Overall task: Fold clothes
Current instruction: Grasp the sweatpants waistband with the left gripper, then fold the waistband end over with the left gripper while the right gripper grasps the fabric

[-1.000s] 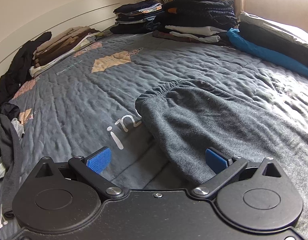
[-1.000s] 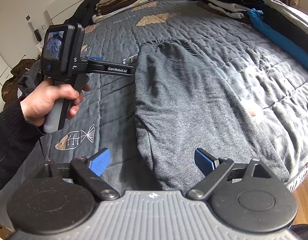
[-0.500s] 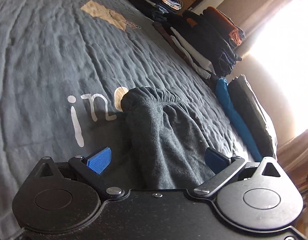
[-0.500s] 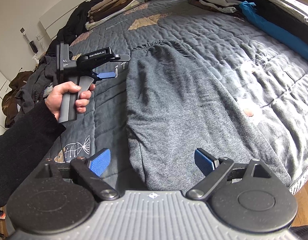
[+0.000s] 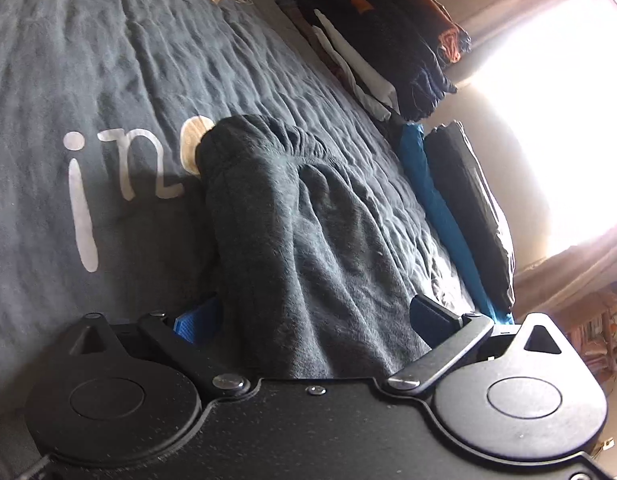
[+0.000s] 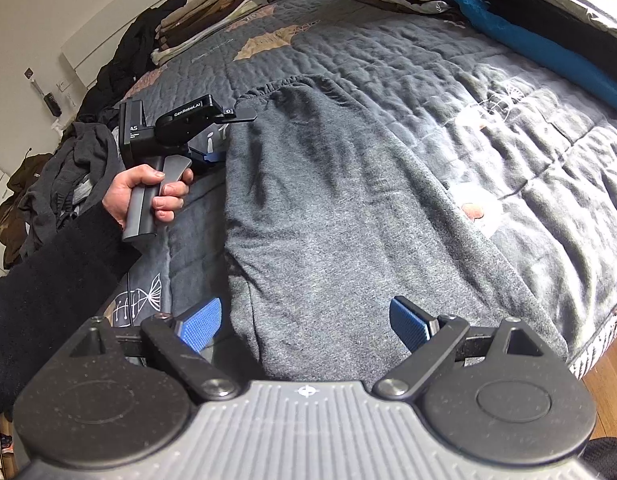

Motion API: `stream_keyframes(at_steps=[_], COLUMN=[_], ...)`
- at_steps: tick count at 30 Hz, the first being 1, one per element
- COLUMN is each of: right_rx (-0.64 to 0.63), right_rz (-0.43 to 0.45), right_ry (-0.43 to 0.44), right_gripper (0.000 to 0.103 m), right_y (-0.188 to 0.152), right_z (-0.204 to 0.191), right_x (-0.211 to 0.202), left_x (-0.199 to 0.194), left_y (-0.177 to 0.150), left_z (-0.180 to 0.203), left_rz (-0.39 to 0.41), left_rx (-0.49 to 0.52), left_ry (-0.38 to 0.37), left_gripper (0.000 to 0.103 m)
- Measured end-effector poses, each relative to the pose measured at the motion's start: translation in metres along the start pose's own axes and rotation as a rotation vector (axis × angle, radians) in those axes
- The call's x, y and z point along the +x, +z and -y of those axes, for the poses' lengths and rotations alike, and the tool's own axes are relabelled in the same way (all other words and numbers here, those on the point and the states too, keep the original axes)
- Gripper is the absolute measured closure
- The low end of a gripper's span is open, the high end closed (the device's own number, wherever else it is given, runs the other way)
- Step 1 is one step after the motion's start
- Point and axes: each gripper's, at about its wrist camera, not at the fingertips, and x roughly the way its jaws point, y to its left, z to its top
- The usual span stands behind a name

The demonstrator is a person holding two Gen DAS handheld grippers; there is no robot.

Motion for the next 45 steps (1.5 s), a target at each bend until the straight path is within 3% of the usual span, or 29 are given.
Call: stream_keyframes(at_steps=[5,12,14,16,19,29,35,42,45], right_rx=[0.017,0.028,0.033,0.039,0.055,0.089,0.254,0.441,0.423], right_rz=[0.004,-0.004,-0.003,0.0,0.005,0.021,0.014,0.008,-0.008], right_ry=[0.013,0.003,-0.001,-0.006,-0.001,0.024,-0.095,-0.014,0.007], right_gripper=[0.012,0.012,0.012,0.012,0.012,0.012,0.012,0.012,0.012], right_y=[-0.001,-0.007,-0.008,-0.01,-0.011,-0.015,-0.034,-0.066,-0.065], right_z=[0.005,0.011,0.013,0.016,0.02,0.05,0.113,0.15,0.148], right_x=[-0.001,-0.004,-0.005,-0.006,-0.008,-0.033,-0.051,-0.037,-0.024], left_x=[0.018,0.047,0.046,0.042,0.03,0.038,0.036,0.035,0.035], left_y=[0.014,0.029,0.028,0.027,0.023,0.017,0.014,0.014,0.014], left_z=[-0.005,0.003,0.005,0.0,-0.007,-0.011,-0.011,-0.009,-0.008], left_rz=[0.029,0.027,0.03,0.032,0.044,0.043,0.05,0.052,0.053], left_rx=[-0.061,-0.041,-0.03,-0.038,-0.04,-0.024,-0.014,-0.008,-0.006], left_ry=[-0.002,0.02,0.034,0.058,0.034,0.034,0.037,0.044,0.045], left_gripper=[0.004,0.004,0.018,0.058,0.073,0.073,0.071,0.07,0.07])
